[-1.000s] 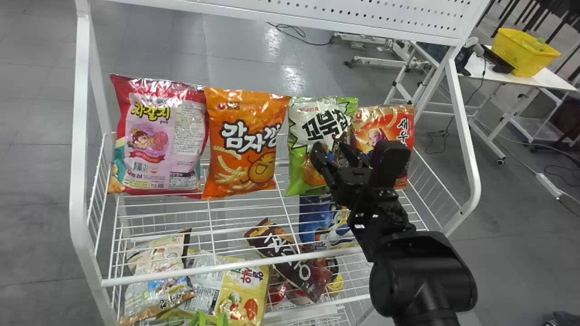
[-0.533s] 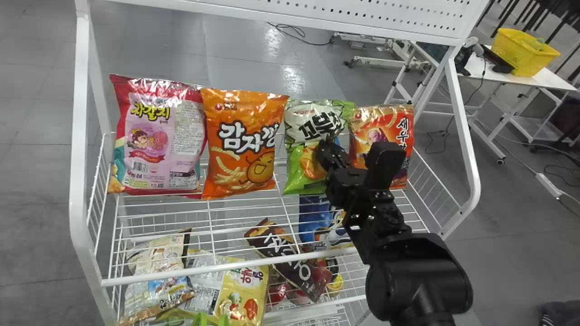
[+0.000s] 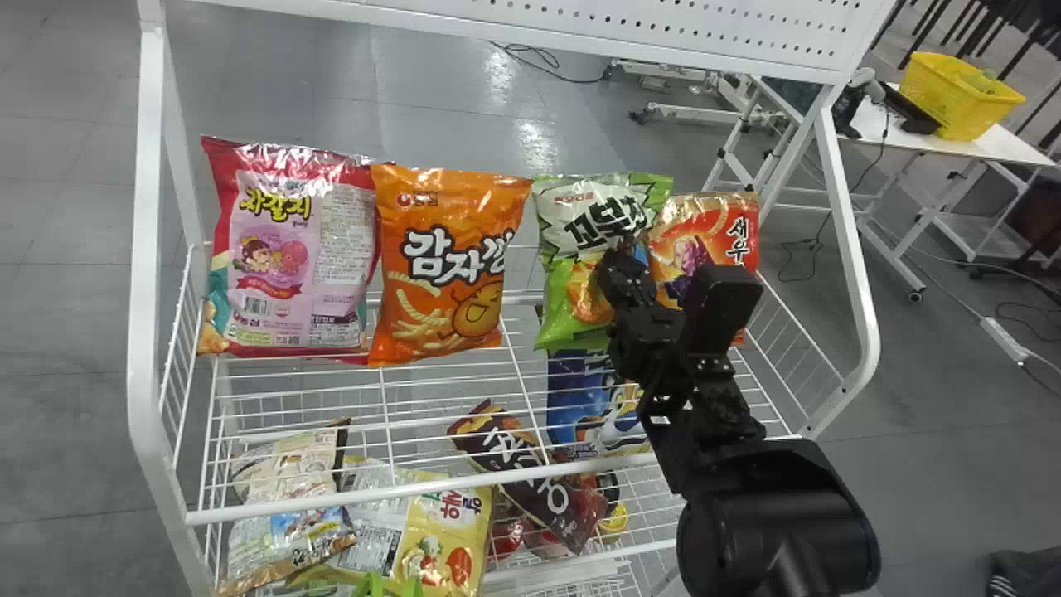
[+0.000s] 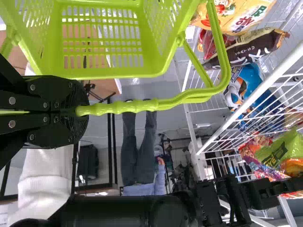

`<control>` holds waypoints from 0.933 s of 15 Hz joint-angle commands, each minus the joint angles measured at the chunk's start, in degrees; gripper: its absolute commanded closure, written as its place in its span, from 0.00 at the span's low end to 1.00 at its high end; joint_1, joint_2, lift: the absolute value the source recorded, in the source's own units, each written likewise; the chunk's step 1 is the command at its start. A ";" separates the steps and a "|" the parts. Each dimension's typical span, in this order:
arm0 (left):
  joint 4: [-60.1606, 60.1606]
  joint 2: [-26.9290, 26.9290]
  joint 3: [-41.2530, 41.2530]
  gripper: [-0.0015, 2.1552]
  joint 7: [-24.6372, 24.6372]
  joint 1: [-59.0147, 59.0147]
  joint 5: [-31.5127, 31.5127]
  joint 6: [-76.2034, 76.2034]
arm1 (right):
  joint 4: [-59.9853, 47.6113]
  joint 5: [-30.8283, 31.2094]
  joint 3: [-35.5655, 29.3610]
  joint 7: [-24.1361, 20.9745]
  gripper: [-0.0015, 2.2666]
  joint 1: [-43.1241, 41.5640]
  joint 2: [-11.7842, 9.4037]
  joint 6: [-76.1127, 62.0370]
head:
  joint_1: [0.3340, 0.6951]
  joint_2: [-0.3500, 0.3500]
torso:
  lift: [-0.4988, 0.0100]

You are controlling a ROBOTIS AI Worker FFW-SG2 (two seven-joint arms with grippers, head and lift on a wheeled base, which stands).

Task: Hold basket handle with left hand then pick Gkobukchip with right hand and place into basket

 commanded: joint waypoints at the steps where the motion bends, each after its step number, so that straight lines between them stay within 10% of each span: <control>1: -0.08 -0.15 -0.31 0.98 -0.01 -0.12 0.01 0.07 | -2.59 -0.85 -0.29 -1.20 0.66 1.23 -0.34 -0.20 | 1.00 0.00 | 0.92; 14: -2.71 -0.15 -1.02 0.98 0.52 1.03 0.01 0.07 | -28.51 -11.57 -8.11 1.09 0.66 15.91 -3.95 24.76 | 1.00 0.00 | 0.92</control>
